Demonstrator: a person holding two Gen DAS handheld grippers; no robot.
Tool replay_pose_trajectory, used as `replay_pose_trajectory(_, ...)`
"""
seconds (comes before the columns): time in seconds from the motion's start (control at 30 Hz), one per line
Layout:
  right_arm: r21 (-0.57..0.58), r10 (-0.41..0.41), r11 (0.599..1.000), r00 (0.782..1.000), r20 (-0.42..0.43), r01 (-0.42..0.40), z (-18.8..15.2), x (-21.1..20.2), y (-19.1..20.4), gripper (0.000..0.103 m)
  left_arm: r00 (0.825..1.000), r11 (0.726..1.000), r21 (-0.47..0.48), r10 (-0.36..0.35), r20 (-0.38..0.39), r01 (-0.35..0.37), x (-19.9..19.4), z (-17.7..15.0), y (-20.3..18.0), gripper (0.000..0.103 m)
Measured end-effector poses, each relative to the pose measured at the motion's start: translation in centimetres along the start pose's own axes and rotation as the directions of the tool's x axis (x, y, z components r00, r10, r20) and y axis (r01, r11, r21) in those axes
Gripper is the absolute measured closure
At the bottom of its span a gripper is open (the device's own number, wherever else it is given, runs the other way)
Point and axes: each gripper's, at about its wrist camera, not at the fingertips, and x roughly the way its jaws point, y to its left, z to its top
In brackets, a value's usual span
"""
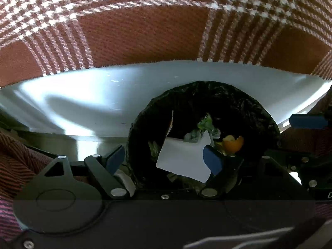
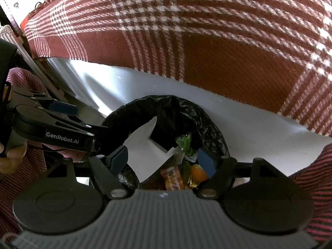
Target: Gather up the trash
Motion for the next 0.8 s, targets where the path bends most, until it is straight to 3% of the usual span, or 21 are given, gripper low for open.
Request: replay_pose_trajectory(0.8,0.003,0.002,1.0,1.0,-0.003,-0.002,-0.03,0.1,-0.02,0.02,1.0,1.0,-0.001,0.0,-0.001,0.0,-0.01,0.0,-0.04,0.021)
